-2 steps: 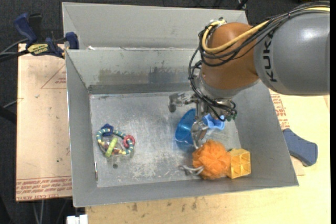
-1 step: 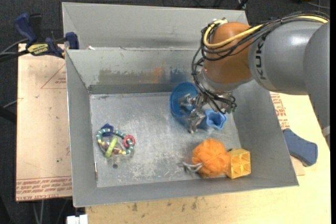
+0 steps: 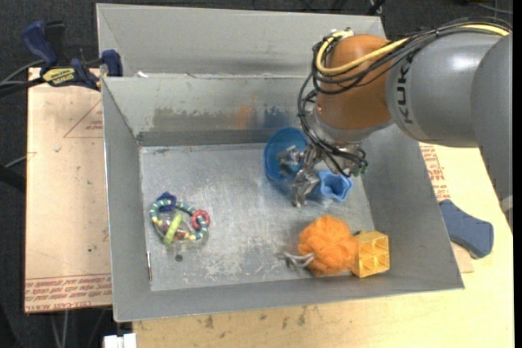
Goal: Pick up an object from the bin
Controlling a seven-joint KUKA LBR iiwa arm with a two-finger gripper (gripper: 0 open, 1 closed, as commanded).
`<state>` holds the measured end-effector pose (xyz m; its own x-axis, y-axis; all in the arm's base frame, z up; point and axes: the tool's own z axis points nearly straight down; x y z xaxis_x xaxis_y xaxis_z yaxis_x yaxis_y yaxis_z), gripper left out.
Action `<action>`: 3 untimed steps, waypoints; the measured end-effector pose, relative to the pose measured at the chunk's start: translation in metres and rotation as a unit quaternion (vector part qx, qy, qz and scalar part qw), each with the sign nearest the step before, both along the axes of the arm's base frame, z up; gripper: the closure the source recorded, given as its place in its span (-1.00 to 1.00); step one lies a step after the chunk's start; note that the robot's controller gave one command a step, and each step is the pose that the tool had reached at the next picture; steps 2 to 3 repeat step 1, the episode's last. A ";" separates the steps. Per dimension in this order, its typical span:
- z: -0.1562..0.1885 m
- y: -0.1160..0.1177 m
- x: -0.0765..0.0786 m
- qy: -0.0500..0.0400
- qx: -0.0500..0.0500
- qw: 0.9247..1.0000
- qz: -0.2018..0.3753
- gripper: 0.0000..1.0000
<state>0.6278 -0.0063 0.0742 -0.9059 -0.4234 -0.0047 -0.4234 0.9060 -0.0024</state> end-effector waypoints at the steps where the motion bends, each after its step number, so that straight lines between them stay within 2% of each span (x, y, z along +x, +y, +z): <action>1: 0.155 0.011 -0.009 -0.002 0.001 1.000 0.021 1.00; 3: 0.155 0.011 -0.009 -0.002 0.001 1.000 0.021 1.00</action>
Offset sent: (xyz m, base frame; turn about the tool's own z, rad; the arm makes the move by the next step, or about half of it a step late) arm 0.0000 0.0000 0.0000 0.0000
